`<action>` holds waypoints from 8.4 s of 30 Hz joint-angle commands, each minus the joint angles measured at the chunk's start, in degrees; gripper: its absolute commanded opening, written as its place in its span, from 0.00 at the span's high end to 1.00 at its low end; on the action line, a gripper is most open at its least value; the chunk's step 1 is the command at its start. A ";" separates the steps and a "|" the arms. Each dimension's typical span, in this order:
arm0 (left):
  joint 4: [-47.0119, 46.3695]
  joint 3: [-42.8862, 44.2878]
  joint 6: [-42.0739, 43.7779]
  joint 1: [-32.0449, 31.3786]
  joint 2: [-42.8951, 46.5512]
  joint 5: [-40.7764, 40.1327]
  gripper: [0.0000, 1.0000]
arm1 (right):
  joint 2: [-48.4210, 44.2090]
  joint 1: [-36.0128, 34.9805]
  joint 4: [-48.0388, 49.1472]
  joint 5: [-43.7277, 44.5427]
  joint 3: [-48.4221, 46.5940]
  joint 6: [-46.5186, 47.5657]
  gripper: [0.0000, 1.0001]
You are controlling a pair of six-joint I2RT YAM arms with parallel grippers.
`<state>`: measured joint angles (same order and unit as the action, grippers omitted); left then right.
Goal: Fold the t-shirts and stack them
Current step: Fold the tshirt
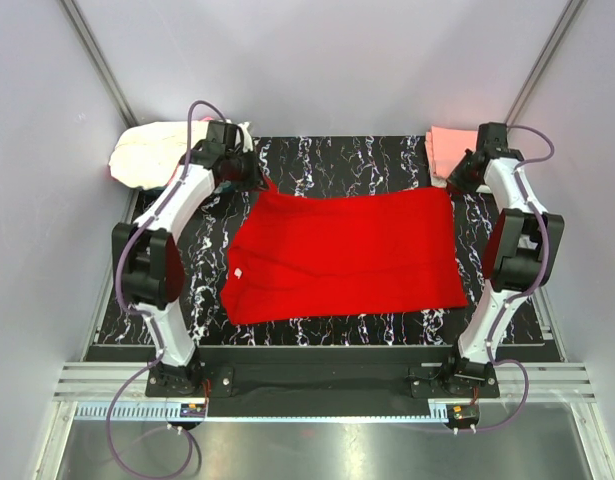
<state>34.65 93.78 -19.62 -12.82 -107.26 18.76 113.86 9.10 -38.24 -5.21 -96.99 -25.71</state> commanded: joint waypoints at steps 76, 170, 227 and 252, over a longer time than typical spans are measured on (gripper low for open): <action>-9.69 -54.58 -16.24 -7.92 38.89 -11.64 0.35 | -8.84 -2.78 0.28 -1.58 24.30 1.37 0.64; 2.70 -42.42 -0.33 -5.37 76.14 -20.87 0.01 | 39.14 -42.51 -28.65 14.09 -51.89 1.63 0.36; -29.98 -75.14 -31.62 -15.83 47.15 -5.41 0.16 | -37.06 -34.86 13.45 -12.72 58.49 -15.77 0.29; -24.90 -67.76 -34.52 -27.87 35.64 -15.34 0.37 | -25.10 -35.56 10.38 -14.48 51.37 -10.41 0.80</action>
<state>5.43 25.08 -53.91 -39.57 -69.60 7.51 88.01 -25.87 -26.72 -18.57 -43.13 -38.04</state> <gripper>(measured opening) 0.656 0.225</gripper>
